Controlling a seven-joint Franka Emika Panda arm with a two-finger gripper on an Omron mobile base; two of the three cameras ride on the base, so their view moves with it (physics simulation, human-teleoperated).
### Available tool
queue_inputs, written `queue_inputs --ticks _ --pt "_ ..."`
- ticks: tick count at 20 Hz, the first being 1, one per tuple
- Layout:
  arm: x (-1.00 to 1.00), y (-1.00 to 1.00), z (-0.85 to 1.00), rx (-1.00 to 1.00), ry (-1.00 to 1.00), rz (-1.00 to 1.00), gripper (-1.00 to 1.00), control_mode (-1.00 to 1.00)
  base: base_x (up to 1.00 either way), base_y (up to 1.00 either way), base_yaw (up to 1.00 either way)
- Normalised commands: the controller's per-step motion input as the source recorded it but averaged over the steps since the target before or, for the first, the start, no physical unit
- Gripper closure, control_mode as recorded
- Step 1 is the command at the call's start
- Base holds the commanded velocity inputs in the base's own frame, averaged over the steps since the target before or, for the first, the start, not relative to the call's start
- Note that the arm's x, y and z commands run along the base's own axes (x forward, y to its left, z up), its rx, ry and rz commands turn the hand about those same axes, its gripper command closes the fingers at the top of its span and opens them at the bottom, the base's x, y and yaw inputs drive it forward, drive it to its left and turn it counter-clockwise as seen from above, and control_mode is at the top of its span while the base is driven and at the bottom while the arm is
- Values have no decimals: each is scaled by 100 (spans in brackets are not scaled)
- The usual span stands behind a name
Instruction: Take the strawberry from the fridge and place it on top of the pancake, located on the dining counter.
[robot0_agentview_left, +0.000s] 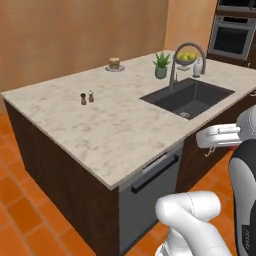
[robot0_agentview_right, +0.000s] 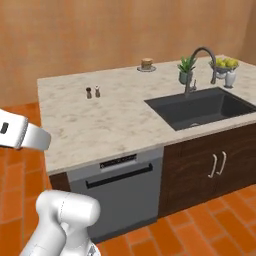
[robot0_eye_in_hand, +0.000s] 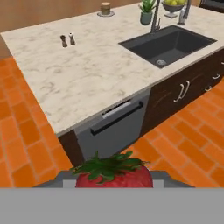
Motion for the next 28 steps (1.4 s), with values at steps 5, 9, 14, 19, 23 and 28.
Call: queue_inputs --ticks 5,9,14,19,23,28 --pt "0 0 0 0 0 0 100 100 11 -100 23" --pt "0 0 0 0 0 0 100 100 4 -100 27" --pt "0 0 0 0 0 0 100 100 5 -100 38" --pt "0 0 0 0 0 0 100 100 5 -100 37" --pt "0 0 0 0 0 0 100 100 5 -100 20" --pt "0 0 0 0 0 0 100 100 0 -100 17"
